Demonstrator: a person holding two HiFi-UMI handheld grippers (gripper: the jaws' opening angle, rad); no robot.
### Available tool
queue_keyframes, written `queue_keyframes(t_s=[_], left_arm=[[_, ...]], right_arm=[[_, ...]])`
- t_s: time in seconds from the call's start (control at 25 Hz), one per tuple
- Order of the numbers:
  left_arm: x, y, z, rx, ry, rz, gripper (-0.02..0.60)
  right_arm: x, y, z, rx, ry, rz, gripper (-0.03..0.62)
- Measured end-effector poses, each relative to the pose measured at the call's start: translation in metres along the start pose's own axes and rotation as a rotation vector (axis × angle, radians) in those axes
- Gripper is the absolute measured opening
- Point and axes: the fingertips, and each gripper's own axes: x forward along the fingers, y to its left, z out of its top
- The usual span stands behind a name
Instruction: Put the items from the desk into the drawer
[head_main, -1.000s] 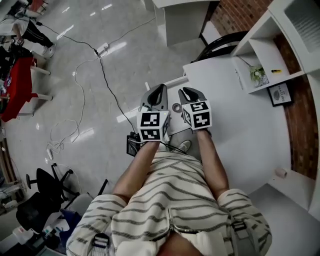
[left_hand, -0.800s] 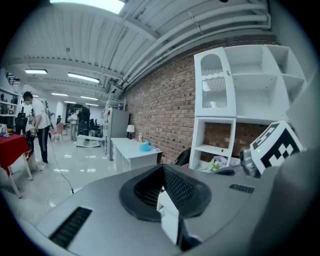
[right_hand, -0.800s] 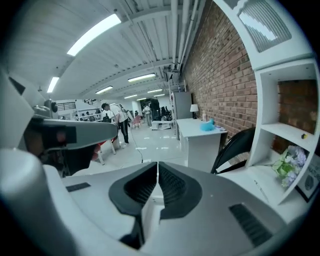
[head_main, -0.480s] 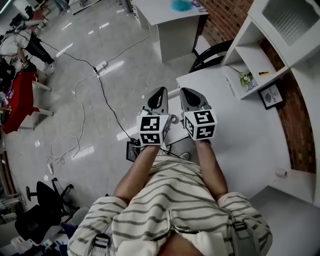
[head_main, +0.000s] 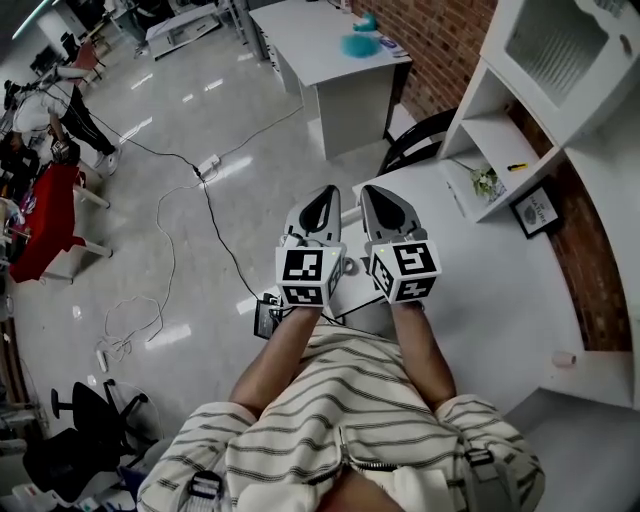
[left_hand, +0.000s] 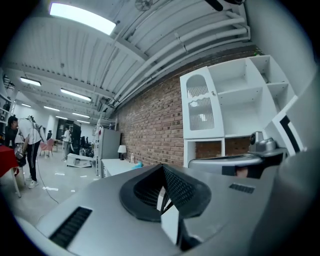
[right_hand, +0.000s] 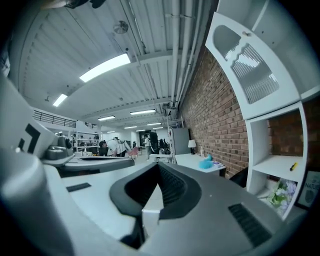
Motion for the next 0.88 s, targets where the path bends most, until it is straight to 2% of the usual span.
queue_keyframes(t_s=[0.32, 0.88], left_arm=[[-0.012, -0.001, 0.019, 0.016, -0.039, -0.014, 0.006], [-0.021, -0.001, 0.023, 0.024, -0.056, -0.031, 0.006]], right_arm=[[-0.007, 0.018, 0.027, -0.014, -0.062, -0.002, 0.011], [-0.010, 0.029, 0.030, -0.030, -0.060, -0.033, 0.011]])
